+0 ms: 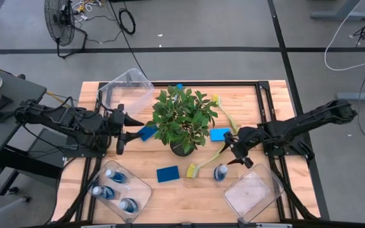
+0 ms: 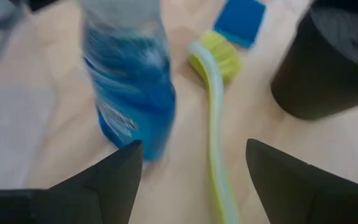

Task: Pick & Place Kitchen Sink Supplies
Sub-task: Put the blue liquid soap bottle into the bottom left transparent bin

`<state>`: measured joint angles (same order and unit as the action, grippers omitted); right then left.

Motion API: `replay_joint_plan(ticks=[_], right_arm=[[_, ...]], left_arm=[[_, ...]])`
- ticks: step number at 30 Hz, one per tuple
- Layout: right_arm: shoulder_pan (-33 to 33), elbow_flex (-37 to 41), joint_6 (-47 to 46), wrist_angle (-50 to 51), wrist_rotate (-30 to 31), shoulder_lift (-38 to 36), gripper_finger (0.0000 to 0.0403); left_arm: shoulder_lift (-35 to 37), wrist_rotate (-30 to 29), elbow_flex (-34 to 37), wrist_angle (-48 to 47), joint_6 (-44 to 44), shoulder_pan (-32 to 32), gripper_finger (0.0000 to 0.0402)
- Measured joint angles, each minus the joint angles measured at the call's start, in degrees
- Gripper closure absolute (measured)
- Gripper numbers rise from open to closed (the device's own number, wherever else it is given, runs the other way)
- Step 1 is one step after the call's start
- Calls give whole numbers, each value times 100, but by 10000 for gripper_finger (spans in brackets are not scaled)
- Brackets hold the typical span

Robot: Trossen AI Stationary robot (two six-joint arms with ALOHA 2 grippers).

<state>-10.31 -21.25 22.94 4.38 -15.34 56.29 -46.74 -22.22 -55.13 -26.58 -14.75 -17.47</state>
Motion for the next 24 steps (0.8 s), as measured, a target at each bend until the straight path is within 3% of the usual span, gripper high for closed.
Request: replay_joint_plan(ticks=[13, 24], right_arm=[[0, 618, -1, -1768, -662, 0, 117], [-118, 623, -241, -1890, -673, 188, 117]], left_arm=[[0, 2, 0, -1, -268, 0, 207], [-1, 2, 0, -3, -261, 0, 207]])
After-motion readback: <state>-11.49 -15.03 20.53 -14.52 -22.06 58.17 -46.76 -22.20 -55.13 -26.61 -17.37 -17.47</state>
